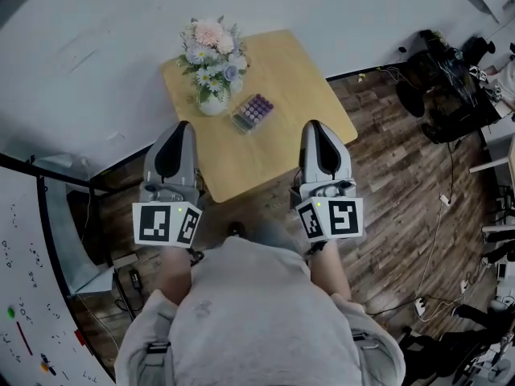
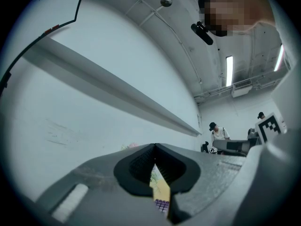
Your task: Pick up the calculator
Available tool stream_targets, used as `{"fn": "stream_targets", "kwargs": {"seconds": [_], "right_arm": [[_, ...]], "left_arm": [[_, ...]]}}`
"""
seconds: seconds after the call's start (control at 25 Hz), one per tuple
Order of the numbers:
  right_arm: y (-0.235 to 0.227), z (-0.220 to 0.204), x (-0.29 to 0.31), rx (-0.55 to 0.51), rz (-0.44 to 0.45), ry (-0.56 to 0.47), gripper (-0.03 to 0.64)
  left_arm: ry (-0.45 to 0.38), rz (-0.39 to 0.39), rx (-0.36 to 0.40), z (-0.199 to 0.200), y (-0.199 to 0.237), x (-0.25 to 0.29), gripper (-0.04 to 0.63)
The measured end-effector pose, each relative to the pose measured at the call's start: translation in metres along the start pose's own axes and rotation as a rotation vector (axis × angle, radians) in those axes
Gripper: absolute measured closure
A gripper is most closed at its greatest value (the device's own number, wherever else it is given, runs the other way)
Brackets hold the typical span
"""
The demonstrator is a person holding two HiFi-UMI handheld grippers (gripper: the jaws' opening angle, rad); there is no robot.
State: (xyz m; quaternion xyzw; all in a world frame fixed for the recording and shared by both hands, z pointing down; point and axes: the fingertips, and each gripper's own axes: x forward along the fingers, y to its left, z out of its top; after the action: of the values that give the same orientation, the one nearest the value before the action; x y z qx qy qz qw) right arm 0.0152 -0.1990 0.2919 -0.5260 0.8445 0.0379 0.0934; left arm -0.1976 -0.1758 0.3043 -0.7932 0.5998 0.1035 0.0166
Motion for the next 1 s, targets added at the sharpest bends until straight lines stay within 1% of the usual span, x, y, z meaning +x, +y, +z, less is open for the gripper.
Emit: {"fn": "stream_targets", "kwargs": {"seconds": [0.16, 0.4, 0.56, 0.8, 0.92, 1.0], "right_arm": [[-0.001, -0.007, 0.011, -0.006, 0.004, 0.014, 0.614], [-0.012, -0.019, 0.033, -0.011, 0.012, 0.044, 0.614], [-0.025, -0.029, 0.051, 0.006, 0.040, 0.079, 0.614], [-0.044, -0.063, 0.086, 0.031, 0.097, 0.200, 0.614], [-0.051, -0.087, 0.104, 0.059, 0.146, 0.280, 0.614], [-0.053, -0.106, 0.114, 0.077, 0.195, 0.342, 0.614]], "left_arm": [[0.022, 0.000, -0.032, -0.011, 0.007, 0.009, 0.591], [0.094, 0.024, -0.072, -0.040, 0.016, 0.026, 0.591], [0.140, 0.030, -0.109, -0.063, 0.017, 0.039, 0.591], [0.250, 0.094, -0.141, -0.107, 0.025, 0.056, 0.591], [0.317, 0.136, -0.174, -0.135, 0.028, 0.060, 0.591], [0.363, 0.161, -0.199, -0.155, 0.029, 0.060, 0.591]]}}
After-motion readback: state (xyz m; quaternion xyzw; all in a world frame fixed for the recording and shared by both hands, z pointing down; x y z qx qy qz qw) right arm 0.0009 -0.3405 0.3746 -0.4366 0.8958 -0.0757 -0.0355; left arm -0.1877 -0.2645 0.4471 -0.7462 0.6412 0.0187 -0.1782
